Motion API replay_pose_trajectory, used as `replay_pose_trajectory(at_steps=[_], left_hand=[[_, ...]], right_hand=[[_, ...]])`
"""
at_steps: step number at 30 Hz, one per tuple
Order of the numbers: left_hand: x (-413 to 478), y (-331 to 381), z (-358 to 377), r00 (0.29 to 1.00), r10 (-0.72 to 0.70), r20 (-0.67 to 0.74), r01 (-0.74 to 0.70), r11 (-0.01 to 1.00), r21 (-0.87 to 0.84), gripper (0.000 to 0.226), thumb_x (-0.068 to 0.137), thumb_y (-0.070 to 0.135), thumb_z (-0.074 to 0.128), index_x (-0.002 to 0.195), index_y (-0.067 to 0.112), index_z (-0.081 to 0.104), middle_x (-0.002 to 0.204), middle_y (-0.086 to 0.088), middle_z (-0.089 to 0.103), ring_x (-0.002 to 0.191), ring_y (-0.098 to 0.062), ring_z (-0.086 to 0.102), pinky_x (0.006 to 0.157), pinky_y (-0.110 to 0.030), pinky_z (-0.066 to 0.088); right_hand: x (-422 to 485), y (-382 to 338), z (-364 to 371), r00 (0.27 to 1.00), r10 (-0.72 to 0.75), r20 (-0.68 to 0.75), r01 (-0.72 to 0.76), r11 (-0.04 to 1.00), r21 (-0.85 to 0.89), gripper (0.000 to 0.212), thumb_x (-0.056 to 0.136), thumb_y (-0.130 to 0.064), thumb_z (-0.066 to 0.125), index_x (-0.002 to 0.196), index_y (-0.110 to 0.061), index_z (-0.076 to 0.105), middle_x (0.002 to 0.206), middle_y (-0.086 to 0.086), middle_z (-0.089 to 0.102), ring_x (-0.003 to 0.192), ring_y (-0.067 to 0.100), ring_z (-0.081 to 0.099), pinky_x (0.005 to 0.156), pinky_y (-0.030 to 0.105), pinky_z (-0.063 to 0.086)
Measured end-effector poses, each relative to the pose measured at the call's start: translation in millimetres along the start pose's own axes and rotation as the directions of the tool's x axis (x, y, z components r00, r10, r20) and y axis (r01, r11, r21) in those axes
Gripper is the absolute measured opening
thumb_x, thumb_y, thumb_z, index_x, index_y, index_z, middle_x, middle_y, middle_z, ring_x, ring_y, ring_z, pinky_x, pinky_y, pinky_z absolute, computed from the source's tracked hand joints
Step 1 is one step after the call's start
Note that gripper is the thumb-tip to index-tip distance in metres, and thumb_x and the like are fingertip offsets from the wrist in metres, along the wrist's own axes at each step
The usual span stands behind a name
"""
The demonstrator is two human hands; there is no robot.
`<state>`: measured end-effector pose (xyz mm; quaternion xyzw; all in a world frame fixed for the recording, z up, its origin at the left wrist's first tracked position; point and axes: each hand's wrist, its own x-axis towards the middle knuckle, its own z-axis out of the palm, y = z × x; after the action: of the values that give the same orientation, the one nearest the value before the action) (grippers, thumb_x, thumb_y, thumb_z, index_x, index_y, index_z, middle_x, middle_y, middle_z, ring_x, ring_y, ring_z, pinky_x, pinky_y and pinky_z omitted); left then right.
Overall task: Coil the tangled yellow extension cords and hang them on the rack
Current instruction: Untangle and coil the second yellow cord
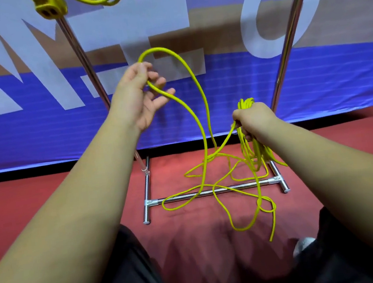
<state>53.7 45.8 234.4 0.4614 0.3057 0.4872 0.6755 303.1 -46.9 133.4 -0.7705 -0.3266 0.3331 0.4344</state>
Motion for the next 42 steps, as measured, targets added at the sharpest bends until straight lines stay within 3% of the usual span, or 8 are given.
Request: replay_pose_trajectory(at_steps=[7,11,13,17,21,27,34,42], left_hand=[[33.4,-9.3,-79.5,0.751,-0.273,-0.601,0.399,0.913,0.085,0.038,0.107,0.011,0.033,0.139,0.008,0.053,0.094,-0.003,0.06,0.086,-0.024,0.069,0.068,-0.051,0.055],[27.2,-33.1,-81.5,0.813,-0.083,-0.576,0.562,-0.147,0.814,0.037,0.093,0.017,0.046,0.122,0.001,0.063,0.115,-0.016,0.061,0.117,-0.039,0.062,0.096,-0.043,0.053],[16.3,-54.7,-67.0,0.873,-0.195,-0.447,0.351,-0.386,0.853,0.05,0.089,0.025,0.046,0.133,0.003,0.056,0.134,-0.018,0.055,0.131,-0.04,0.053,0.105,-0.042,0.046],[-11.8,-110.1,-28.9,0.722,-0.686,0.09,-0.187,-0.068,0.98,0.083,0.091,0.03,0.074,0.161,0.031,0.03,0.159,-0.001,0.045,0.142,-0.025,0.047,0.116,-0.037,0.04],[-30.4,-155.5,-11.1,0.566,-0.784,0.256,-0.349,0.053,0.936,0.053,0.098,0.032,0.07,0.148,0.029,0.053,0.15,0.002,0.056,0.136,-0.021,0.053,0.115,-0.037,0.041],[-28.9,-161.8,-8.7,0.662,-0.639,0.392,-0.296,0.257,0.92,0.015,0.102,0.031,0.064,0.099,0.019,0.073,0.091,0.008,0.073,0.084,-0.005,0.063,0.082,-0.026,0.048],[-37.1,-146.1,13.3,0.675,-0.579,0.458,-0.15,0.501,0.853,0.026,0.109,0.03,0.051,0.11,0.016,0.073,0.075,0.0,0.054,0.067,-0.014,0.057,0.069,-0.028,0.051],[-30.9,-150.6,2.5,0.665,-0.612,0.427,-0.164,0.438,0.884,0.036,0.104,0.049,0.054,0.093,0.02,0.073,0.081,0.007,0.064,0.076,-0.007,0.058,0.078,-0.022,0.048]], right_hand=[[-2.4,-4.8,-2.9,0.998,0.063,-0.012,-0.058,0.969,0.241,0.011,0.087,-0.012,0.061,0.085,-0.003,0.065,0.072,0.016,0.075,0.04,0.02,0.04,0.042,0.025,0.041],[-4.5,-9.3,-3.4,0.996,0.086,0.031,-0.091,0.92,0.381,0.008,0.093,-0.012,0.061,0.086,-0.009,0.059,0.078,0.014,0.077,0.043,0.017,0.039,0.043,0.023,0.038],[-6.6,-14.2,-3.2,0.993,0.102,0.064,-0.12,0.886,0.448,0.008,0.096,-0.013,0.061,0.089,-0.011,0.06,0.077,0.012,0.075,0.041,0.015,0.039,0.044,0.022,0.037],[-8.2,-23.5,-2.1,0.977,0.092,0.193,-0.189,0.792,0.581,0.009,0.101,-0.016,0.058,0.092,-0.014,0.06,0.075,0.006,0.069,0.038,0.009,0.036,0.041,0.019,0.032],[-8.3,-30.5,-3.6,0.956,0.017,0.292,-0.215,0.718,0.662,0.017,0.103,-0.02,0.055,0.088,-0.014,0.058,0.064,-0.002,0.06,0.038,0.008,0.033,0.038,0.02,0.029],[-8.3,-33.2,-12.4,0.976,-0.013,0.218,-0.143,0.714,0.685,0.026,0.106,-0.033,0.059,0.086,-0.017,0.065,0.064,-0.006,0.055,0.045,0.009,0.042,0.045,0.023,0.035],[-9.9,-30.3,-24.0,0.967,0.014,0.253,-0.177,0.753,0.634,0.034,0.106,-0.051,0.058,0.091,-0.021,0.065,0.064,-0.006,0.058,0.054,0.012,0.058,0.054,0.025,0.049],[-15.0,-34.8,-28.7,0.945,-0.022,0.328,-0.214,0.717,0.664,0.028,0.105,-0.043,0.061,0.089,-0.02,0.065,0.06,-0.009,0.047,0.046,0.009,0.041,0.045,0.021,0.04]])
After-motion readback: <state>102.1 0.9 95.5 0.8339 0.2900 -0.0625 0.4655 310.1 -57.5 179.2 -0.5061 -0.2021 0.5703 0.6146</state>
